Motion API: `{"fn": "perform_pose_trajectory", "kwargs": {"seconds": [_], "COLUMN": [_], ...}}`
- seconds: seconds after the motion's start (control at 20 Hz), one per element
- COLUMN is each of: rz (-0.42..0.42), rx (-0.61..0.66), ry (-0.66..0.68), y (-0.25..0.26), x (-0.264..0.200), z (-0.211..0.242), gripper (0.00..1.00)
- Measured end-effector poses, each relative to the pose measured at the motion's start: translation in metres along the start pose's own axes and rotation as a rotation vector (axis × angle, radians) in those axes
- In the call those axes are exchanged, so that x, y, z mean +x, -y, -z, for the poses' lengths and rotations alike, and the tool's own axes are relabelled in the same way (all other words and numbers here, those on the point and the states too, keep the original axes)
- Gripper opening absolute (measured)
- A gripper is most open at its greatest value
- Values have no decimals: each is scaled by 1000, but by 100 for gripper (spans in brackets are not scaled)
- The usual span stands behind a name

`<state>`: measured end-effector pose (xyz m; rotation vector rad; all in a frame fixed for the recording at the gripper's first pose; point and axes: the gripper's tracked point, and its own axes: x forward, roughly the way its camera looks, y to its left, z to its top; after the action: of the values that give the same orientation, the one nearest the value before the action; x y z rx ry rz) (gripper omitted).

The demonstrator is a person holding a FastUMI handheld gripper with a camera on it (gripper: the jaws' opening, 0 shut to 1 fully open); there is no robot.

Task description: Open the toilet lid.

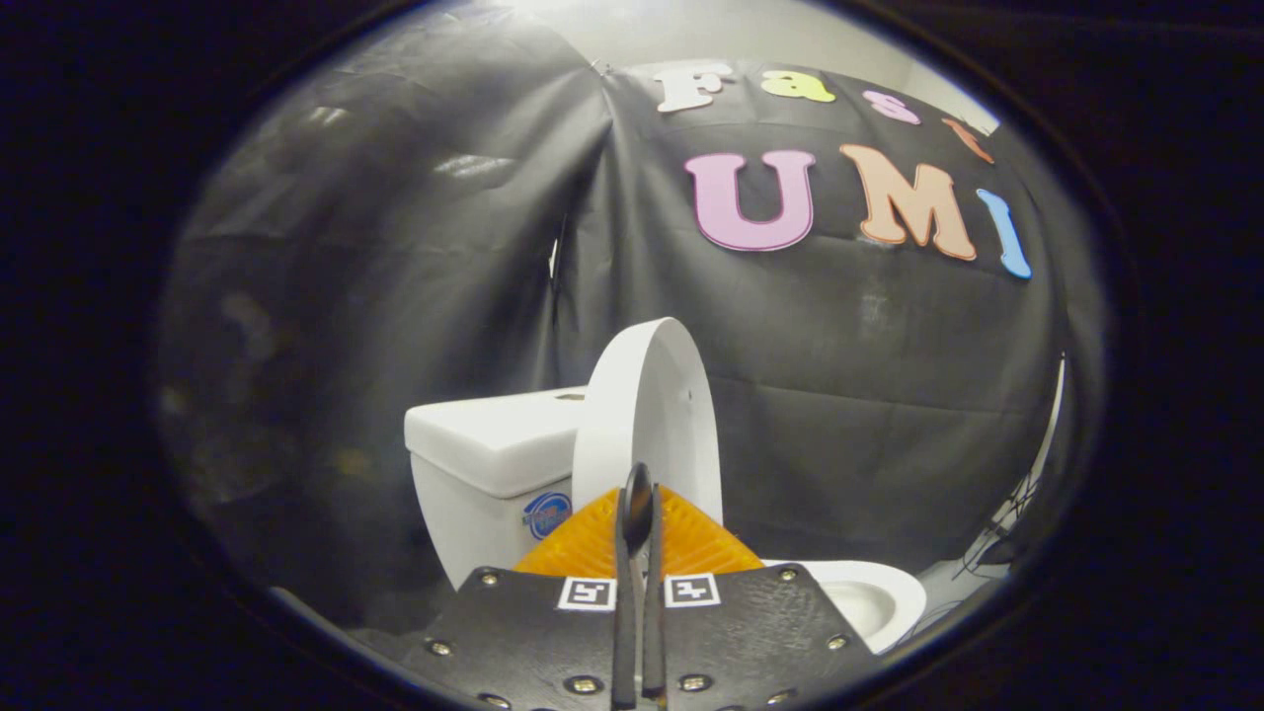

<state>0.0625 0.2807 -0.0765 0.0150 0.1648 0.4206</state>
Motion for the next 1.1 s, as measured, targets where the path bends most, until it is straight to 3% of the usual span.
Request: {"fn": "perform_pose_trajectory", "kwargs": {"seconds": [0.3, 0.55, 0.6, 0.8, 0.9, 1.05, 1.1], "rz": [-19, -66, -57, -53, -56, -63, -22], "rx": [-9, 61, 66, 73, 86, 115, 133], "ry": [9, 27, 39, 61, 52, 46, 59], "y": [-6, -8, -4, 3, 8, 28, 45], "x": [2, -9, -11, -23, -27, -36, -37], "z": [-2, -12, -18, -33, -35, -38, -41], "gripper": [7, 17, 22, 25, 31, 57, 66]}}
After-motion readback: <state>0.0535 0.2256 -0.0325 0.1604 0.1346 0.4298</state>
